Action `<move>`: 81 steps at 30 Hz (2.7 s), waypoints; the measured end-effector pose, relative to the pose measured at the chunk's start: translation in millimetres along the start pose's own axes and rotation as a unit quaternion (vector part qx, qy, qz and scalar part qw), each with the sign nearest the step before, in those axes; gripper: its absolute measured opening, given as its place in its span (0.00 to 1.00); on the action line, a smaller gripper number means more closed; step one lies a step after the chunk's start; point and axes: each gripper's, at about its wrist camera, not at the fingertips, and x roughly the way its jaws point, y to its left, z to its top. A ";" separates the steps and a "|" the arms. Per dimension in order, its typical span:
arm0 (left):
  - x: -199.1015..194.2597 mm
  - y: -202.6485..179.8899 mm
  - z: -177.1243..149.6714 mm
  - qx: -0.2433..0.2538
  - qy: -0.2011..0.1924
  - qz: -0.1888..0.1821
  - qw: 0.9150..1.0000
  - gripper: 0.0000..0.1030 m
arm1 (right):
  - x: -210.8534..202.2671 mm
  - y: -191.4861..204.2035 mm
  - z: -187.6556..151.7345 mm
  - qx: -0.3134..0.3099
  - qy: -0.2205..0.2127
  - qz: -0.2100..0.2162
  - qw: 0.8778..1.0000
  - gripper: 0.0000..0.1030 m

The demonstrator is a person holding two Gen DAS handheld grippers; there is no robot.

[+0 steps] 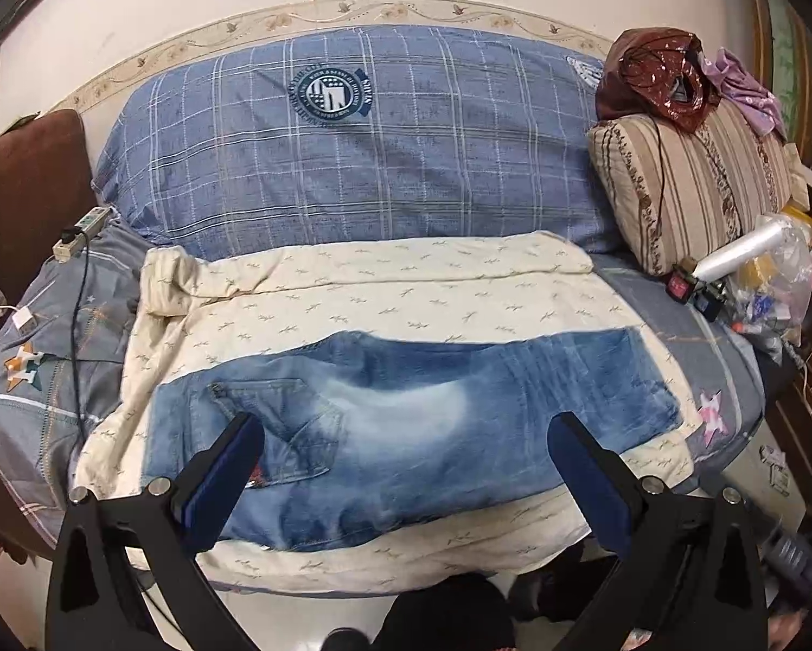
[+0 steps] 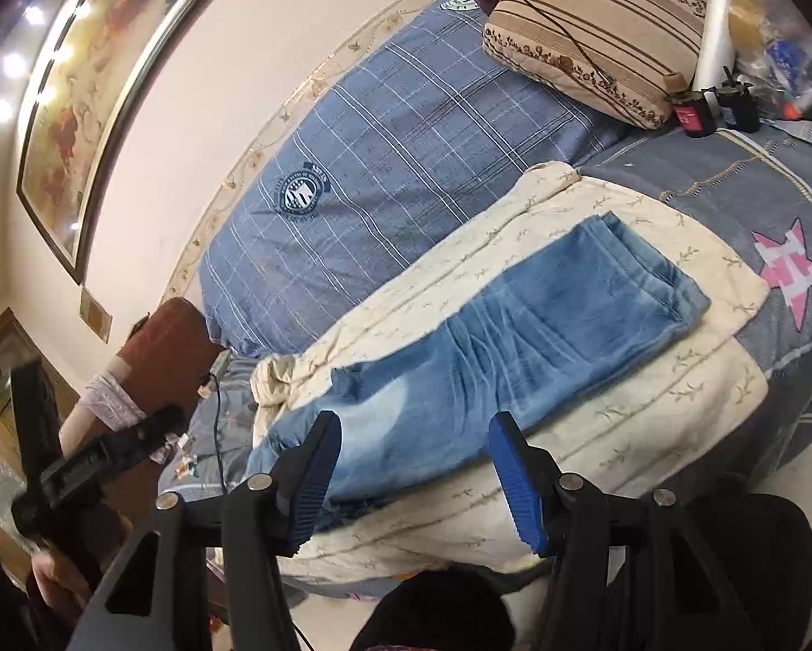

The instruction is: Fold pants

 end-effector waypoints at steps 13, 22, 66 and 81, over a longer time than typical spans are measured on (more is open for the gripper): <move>27.3 -44.8 12.3 0.067 0.010 -0.024 0.997 1.00 | -4.4 -44.0 3.0 0.040 -0.004 -0.016 0.999 0.59; 65.7 -60.8 17.1 0.066 0.045 -0.028 0.996 1.00 | -2.6 -51.5 2.0 0.029 0.017 -0.035 0.999 0.59; 127.6 -53.7 1.7 0.059 0.108 -0.035 0.992 1.00 | 15.9 -110.7 58.6 0.111 0.004 -0.042 0.993 0.61; 183.7 -37.2 -23.4 0.054 0.165 -0.027 0.984 1.00 | 44.1 -161.9 85.3 0.196 0.024 -0.061 0.978 0.61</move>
